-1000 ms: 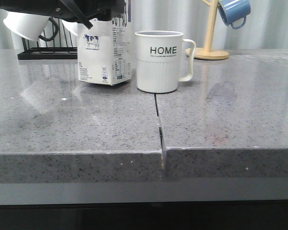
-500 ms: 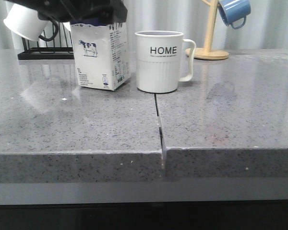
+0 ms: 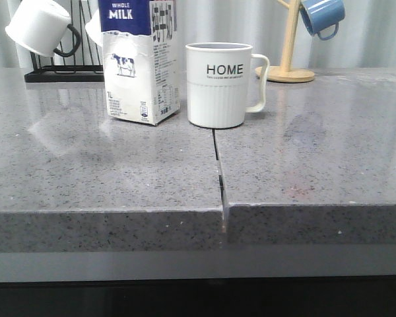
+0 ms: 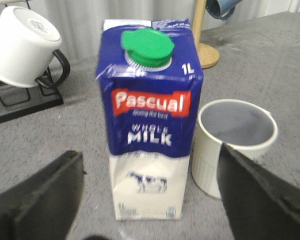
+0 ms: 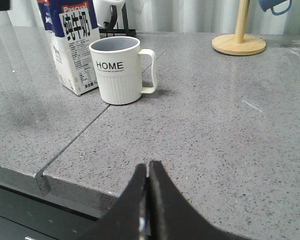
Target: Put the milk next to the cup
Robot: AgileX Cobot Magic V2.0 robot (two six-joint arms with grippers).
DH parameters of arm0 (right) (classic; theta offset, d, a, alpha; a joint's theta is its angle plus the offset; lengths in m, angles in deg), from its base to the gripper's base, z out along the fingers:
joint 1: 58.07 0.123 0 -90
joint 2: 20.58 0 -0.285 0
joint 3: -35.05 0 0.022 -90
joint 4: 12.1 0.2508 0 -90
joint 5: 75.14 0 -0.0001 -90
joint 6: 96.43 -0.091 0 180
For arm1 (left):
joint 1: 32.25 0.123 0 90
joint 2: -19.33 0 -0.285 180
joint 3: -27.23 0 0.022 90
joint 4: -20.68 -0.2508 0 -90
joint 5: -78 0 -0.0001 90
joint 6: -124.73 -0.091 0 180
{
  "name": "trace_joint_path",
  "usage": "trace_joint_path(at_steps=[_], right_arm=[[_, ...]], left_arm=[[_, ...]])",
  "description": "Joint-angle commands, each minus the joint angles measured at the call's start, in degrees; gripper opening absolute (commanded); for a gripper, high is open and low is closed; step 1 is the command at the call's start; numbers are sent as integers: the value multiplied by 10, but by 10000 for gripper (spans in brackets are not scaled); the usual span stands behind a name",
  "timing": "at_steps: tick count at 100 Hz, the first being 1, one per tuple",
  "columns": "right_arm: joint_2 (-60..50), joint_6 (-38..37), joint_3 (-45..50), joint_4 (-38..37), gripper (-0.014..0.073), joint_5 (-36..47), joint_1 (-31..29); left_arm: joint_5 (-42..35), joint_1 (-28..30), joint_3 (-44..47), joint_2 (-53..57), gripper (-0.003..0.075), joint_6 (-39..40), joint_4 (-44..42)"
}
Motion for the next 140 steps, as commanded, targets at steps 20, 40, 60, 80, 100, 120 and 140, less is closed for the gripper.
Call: trace_joint_path(at_steps=[20,40,60,80,100,120,140], right_arm=[[4,5,-16,-1,-68,49,-1],[4,5,-16,-1,-68,49,-1],[4,5,-16,-1,-68,49,-1],[4,5,-16,-1,-68,49,-1],[4,5,-16,-1,-68,49,-1],[4,5,-16,-1,-68,49,-1],[4,5,-16,-1,-68,49,-1]], left_arm=[[70,55,45,158,162,1,-1],[141,122,99,260,-21,20,-22],[203,197,148,344,-21,30,-28],[214,247,191,428,-21,35,-28],[222,272,226,482,-21,35,-29],[206,273,261,513,-21,35,-29],[146,273,303,542,-21,35,-33]])
